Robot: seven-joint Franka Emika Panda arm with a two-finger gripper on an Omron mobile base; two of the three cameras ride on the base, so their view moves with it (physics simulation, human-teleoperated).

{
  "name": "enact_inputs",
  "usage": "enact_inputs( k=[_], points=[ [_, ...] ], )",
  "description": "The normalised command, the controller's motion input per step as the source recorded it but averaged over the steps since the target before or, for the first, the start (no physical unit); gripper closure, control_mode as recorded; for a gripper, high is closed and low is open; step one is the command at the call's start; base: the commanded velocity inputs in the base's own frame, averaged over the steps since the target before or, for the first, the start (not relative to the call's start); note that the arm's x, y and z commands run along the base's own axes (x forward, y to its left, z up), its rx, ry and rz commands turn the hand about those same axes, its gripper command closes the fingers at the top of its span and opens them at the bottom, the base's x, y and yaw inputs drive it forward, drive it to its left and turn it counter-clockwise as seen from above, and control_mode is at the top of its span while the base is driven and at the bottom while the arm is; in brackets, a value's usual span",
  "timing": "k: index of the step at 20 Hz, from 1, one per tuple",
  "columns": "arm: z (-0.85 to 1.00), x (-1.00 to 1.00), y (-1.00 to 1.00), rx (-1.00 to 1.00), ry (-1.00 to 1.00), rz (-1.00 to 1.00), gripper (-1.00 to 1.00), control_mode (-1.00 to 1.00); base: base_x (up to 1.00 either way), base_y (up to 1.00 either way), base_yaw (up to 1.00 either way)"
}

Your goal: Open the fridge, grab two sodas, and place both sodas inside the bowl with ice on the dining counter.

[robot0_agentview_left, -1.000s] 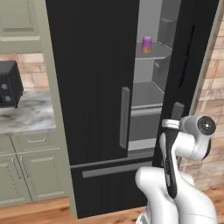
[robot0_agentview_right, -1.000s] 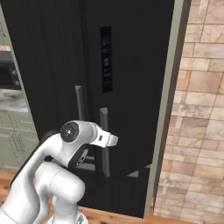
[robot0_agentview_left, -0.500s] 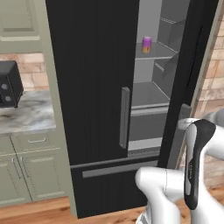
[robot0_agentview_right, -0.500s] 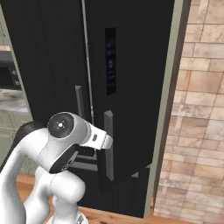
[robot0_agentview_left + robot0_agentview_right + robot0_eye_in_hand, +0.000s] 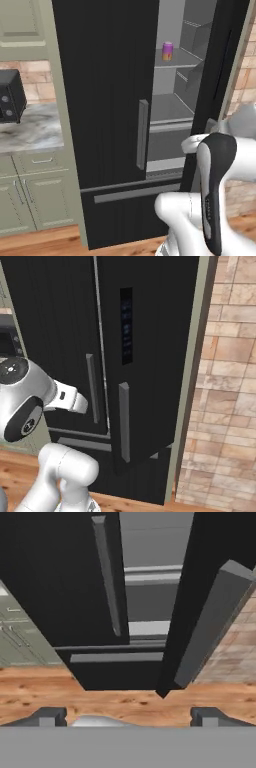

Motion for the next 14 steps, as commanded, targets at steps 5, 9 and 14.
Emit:
enact_inputs(
  k=[5,9,14],
  points=[
    [0.19,0.16,0.94,-0.24,0.17,-0.01,-1.0,-1.0,0.0,0.0,0.0],
    [-0.07,0.61,0.56,-0.25,0.26,-0.11,-1.0,-1.0,0.0,0.0,0.0],
    [-0.21,0.67,-0.04,-0.02,0.08,0.03,-1.0,-1.0,0.0,0.0,0.0]
  ],
)
